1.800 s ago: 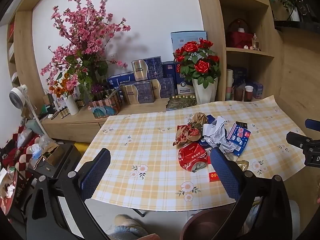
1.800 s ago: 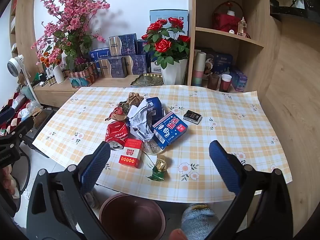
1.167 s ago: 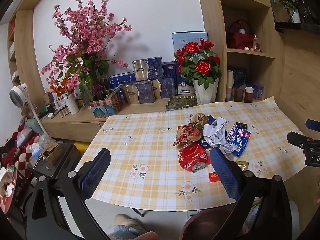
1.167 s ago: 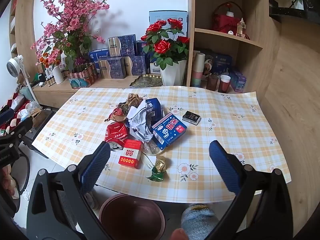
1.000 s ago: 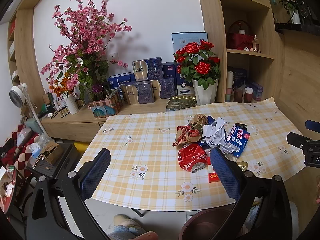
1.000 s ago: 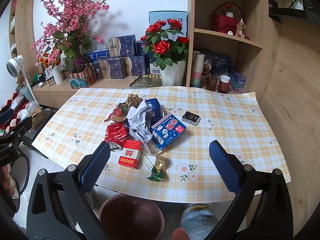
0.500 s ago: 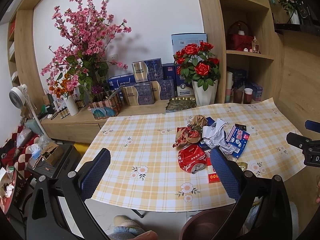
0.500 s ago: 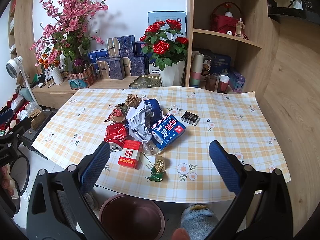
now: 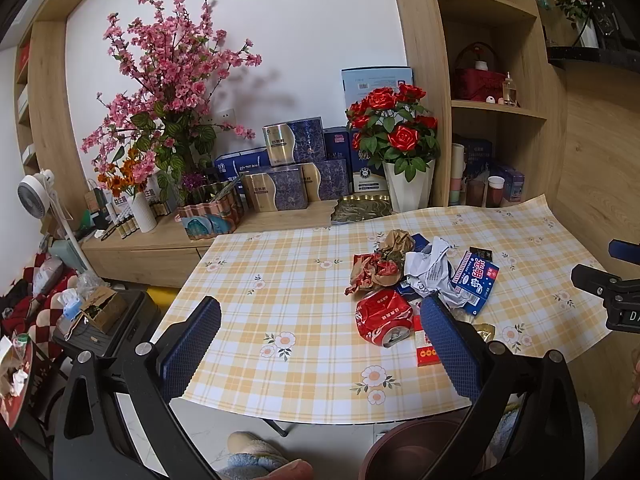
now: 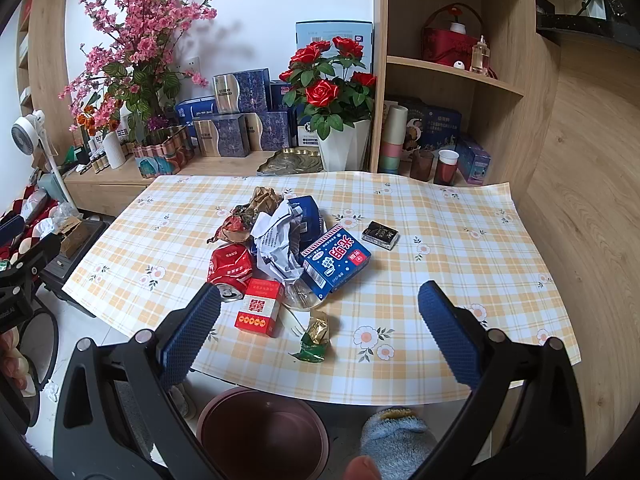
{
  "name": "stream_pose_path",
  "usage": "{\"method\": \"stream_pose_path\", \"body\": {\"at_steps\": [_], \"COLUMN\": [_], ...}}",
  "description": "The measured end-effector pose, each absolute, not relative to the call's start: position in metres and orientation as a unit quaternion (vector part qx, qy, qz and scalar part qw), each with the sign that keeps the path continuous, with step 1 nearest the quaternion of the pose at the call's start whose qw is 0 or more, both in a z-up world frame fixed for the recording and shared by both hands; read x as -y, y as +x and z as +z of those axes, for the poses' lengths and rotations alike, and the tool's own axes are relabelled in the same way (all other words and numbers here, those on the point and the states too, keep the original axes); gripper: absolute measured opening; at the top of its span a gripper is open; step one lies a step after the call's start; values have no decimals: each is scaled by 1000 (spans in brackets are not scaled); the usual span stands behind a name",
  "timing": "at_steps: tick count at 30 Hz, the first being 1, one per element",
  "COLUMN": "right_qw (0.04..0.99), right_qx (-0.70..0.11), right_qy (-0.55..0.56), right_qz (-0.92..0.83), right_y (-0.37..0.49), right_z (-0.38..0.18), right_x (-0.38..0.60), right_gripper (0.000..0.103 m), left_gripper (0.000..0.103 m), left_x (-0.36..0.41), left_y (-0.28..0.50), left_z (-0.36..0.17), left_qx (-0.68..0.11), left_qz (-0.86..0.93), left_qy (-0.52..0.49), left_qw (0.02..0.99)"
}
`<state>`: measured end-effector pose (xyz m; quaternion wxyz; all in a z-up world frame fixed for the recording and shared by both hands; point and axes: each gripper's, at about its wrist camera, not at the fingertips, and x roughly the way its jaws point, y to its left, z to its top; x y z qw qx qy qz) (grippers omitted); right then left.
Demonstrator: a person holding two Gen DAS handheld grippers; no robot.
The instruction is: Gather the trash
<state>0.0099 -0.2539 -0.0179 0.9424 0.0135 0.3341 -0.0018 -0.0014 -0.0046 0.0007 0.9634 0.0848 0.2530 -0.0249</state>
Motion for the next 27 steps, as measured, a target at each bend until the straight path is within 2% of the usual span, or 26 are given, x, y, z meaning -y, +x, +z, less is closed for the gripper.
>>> {"method": "stream_pose_path", "body": {"at_steps": [27], "right_qw": [941], "right_qx": [-337], "right_qy": [12], "right_qz": [-17], "right_y": [9], "right_z": [-33], "right_x": [254], "right_gripper": [97], "left_gripper": [98], "left_x": [15], "left_y": [4], "left_z": [-5], "left_qx": [-246], "left_qz": [-41], "left_qy": [78], "left_qw": [965]}}
